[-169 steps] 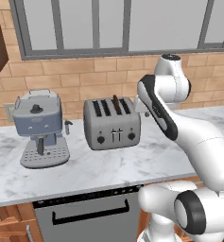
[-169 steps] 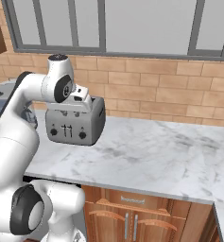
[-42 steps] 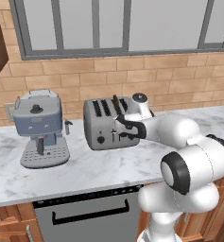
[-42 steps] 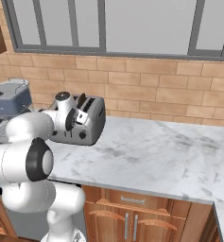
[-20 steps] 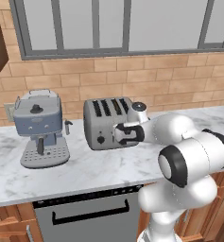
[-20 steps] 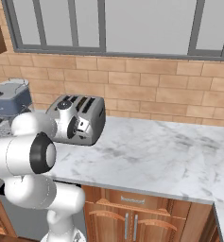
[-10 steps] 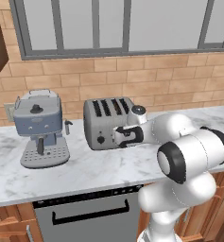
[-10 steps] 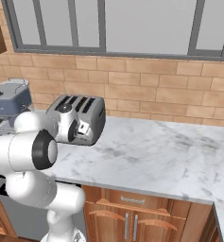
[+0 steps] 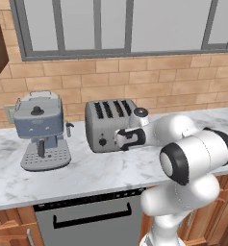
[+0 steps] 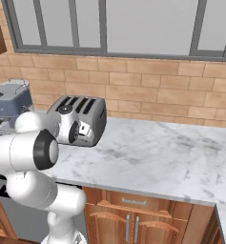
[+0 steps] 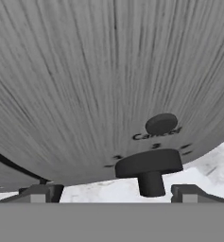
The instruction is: Start the toaster. Once the lever pops up, take the bread to the plate on the dining counter.
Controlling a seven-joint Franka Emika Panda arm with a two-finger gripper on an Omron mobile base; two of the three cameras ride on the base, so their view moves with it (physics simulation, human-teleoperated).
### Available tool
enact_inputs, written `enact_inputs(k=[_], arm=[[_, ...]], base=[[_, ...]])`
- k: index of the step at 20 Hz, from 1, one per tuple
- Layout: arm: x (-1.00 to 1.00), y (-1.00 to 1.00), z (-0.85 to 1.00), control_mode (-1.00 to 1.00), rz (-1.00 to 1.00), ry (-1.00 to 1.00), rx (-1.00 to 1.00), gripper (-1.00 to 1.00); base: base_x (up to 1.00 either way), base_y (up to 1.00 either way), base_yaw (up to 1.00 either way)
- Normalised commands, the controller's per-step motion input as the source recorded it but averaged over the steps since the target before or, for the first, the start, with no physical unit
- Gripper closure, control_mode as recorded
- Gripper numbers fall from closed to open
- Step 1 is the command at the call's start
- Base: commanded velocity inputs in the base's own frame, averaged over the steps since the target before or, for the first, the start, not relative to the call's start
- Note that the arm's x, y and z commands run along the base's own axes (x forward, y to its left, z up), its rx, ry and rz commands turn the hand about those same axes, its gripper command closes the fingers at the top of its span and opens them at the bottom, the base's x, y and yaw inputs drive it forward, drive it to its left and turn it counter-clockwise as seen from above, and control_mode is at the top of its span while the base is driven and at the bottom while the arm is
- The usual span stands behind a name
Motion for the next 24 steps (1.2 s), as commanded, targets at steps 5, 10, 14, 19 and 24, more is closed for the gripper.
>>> enact_inputs(k=[5, 10, 14, 19, 24], arm=[[0.00, 0.00, -0.14, -1.00, 0.00, 0.00, 0.00, -1.00], [-0.17, -0.03, 0.25, -1.00, 0.00, 0.00, 0.00, -1.00], [-0.24, -0.14, 0.44, -1.00, 0.00, 0.00, 0.00, -1.00], [-0.01, -0.08, 0.59, -1.00, 0.00, 0.00, 0.00, -1.00], [0.00, -0.06, 0.57, -1.00, -0.01, -0.01, 0.00, -1.00]], base=[[0.00, 0.00, 0.00], [0.00, 0.00, 0.00], [0.00, 0.00, 0.00], [0.00, 0.00, 0.00], [0.00, 0.00, 0.00]])
